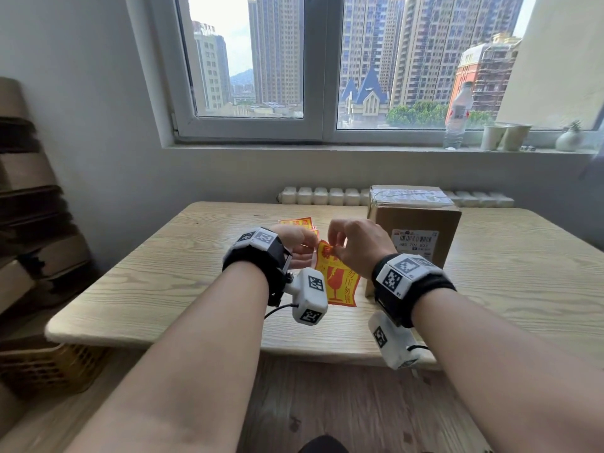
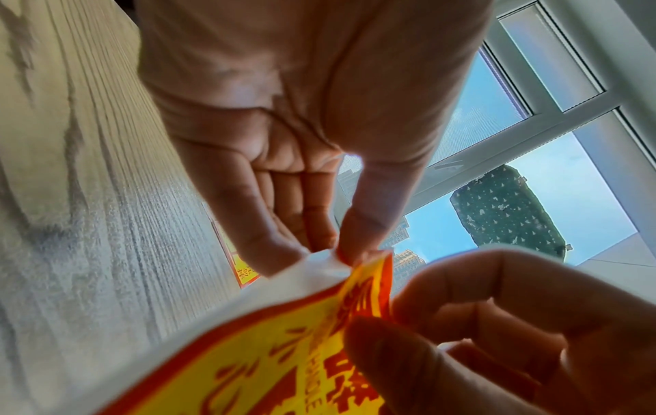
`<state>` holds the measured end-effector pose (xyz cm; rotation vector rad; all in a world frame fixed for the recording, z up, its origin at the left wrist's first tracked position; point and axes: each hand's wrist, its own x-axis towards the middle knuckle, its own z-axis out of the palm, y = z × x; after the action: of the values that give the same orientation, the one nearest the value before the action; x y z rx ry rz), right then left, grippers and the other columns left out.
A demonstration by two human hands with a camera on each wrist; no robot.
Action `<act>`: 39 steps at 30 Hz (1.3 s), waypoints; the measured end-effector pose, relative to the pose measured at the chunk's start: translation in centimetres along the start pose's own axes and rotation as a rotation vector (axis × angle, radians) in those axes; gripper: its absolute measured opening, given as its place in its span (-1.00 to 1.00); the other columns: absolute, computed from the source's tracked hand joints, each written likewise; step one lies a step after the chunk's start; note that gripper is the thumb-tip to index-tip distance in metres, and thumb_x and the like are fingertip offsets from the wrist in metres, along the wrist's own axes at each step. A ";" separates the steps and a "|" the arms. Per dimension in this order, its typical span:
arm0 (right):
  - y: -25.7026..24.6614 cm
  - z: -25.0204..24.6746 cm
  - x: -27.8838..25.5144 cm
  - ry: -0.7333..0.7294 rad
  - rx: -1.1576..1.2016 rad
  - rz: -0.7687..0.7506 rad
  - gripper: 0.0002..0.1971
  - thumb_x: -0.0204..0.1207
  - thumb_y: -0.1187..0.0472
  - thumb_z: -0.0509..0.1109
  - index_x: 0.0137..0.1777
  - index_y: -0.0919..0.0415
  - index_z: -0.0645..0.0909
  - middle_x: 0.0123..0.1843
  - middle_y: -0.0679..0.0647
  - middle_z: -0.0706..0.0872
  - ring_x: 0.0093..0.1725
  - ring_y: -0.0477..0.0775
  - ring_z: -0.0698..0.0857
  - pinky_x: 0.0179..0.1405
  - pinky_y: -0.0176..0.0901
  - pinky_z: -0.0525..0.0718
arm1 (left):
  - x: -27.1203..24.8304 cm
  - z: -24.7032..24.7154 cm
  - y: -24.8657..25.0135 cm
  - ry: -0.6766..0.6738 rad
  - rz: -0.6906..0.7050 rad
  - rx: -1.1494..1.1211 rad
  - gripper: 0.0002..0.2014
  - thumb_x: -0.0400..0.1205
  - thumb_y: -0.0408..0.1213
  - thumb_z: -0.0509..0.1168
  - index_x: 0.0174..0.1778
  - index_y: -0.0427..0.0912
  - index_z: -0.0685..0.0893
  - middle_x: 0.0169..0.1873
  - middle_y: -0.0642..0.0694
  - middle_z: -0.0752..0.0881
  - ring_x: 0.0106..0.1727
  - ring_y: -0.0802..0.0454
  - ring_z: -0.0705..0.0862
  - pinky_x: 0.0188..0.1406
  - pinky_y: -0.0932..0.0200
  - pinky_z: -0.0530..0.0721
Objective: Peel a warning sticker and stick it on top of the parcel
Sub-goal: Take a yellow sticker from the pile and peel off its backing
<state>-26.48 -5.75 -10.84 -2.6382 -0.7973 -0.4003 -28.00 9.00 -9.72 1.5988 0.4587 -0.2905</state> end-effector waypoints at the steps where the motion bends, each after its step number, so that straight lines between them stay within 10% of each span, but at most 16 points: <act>1: 0.1 0.1 0.0 -0.004 0.002 0.003 -0.91 0.50 0.25 0.40 -0.07 0.04 0.67 -0.07 0.01 0.81 -0.14 0.03 0.70 -0.23 -0.23 0.53 | 0.1 0.0 0.0 -0.003 0.001 -0.009 -0.84 0.60 -0.50 0.24 -0.31 -0.35 0.57 -0.67 -0.19 0.71 -0.72 0.02 0.71 -0.70 0.27 0.69; 17: -0.2 1.9 0.8 -0.028 0.102 0.032 -0.95 0.53 0.26 0.39 -0.05 0.11 0.62 0.00 0.02 0.75 -0.11 0.05 0.68 -0.22 -0.17 0.54 | 1.9 -1.6 -1.2 0.117 0.107 0.072 -0.75 0.64 -0.66 0.13 -0.24 -0.32 0.61 -0.31 -0.21 0.62 -0.35 -0.02 0.64 -0.28 0.19 0.77; 19: -0.2 2.1 1.1 -0.036 0.109 0.037 -0.93 0.53 0.28 0.38 -0.05 0.11 0.63 -0.05 0.04 0.78 -0.12 0.08 0.70 -0.22 -0.17 0.57 | 2.3 -2.0 -1.3 0.138 0.088 0.130 -0.73 0.64 -0.69 0.09 0.00 -0.48 0.70 -0.26 -0.22 0.65 -0.29 -0.05 0.65 -0.49 0.25 0.74; 22: -0.1 2.2 1.6 -0.021 0.092 0.049 -0.90 0.52 0.30 0.37 -0.04 0.11 0.64 -0.09 0.08 0.78 -0.11 0.15 0.74 -0.13 0.00 0.73 | 3.3 -2.7 -1.6 0.217 0.063 0.183 -0.65 0.61 -0.65 0.16 0.26 -0.46 0.69 -0.16 -0.17 0.72 -0.08 -0.09 0.66 -0.15 0.12 0.73; 25: 0.0 2.3 2.2 -0.015 0.086 0.059 -0.85 0.51 0.33 0.36 0.01 0.10 0.62 -0.08 0.10 0.80 -0.10 0.16 0.75 -0.07 0.11 0.77 | 4.4 -4.4 -2.8 0.353 0.071 0.250 -0.79 0.46 -0.41 0.44 -0.01 -0.40 0.77 -0.25 -0.16 0.79 -0.11 -0.08 0.77 0.16 0.00 0.75; 29: 0.3 2.5 2.7 -0.026 0.069 0.052 -0.84 0.51 0.32 0.37 0.02 0.09 0.65 -0.07 0.06 0.79 -0.12 0.11 0.72 -0.19 -0.04 0.71 | 6.1 -6.4 -4.5 0.424 0.053 0.399 -0.64 0.35 -0.43 0.51 -0.77 -0.07 0.76 -0.36 -0.15 0.81 -0.26 -0.10 0.80 -0.30 0.29 0.71; 33: 0.6 2.7 2.9 -0.024 0.046 0.053 -0.85 0.50 0.30 0.38 -0.03 0.04 0.67 -0.07 0.03 0.76 -0.13 0.06 0.68 -0.25 -0.13 0.63 | 6.8 -7.1 -5.5 0.431 -0.027 0.525 -0.50 0.41 -0.38 0.46 -0.89 0.02 0.67 -0.83 0.05 0.64 -0.33 -0.07 0.76 -0.53 0.39 0.49; 36: 0.5 2.7 3.1 -0.023 0.046 0.061 -0.86 0.51 0.28 0.37 -0.05 0.00 0.67 -0.06 0.04 0.75 -0.10 0.06 0.69 -0.21 -0.12 0.66 | 5.7 -6.5 -5.5 0.402 0.024 0.584 -0.82 0.46 -0.37 0.43 -0.40 -0.03 0.84 -0.48 0.06 0.82 -0.15 -0.06 0.81 -0.39 0.38 0.54; 39: 0.3 2.4 3.2 -0.022 0.052 0.053 -0.85 0.53 0.26 0.35 -0.05 -0.02 0.68 -0.06 0.03 0.76 -0.09 0.06 0.70 -0.22 -0.16 0.61 | 4.7 -6.0 -4.1 0.383 0.089 0.588 -0.67 0.47 -0.45 0.41 0.15 -0.19 0.82 0.09 -0.07 0.79 -0.08 0.01 0.74 -0.20 0.33 0.54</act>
<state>-23.37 -3.46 -11.86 -2.6131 -0.7324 -0.3327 -26.30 15.66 -14.96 2.2603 0.6287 -0.0443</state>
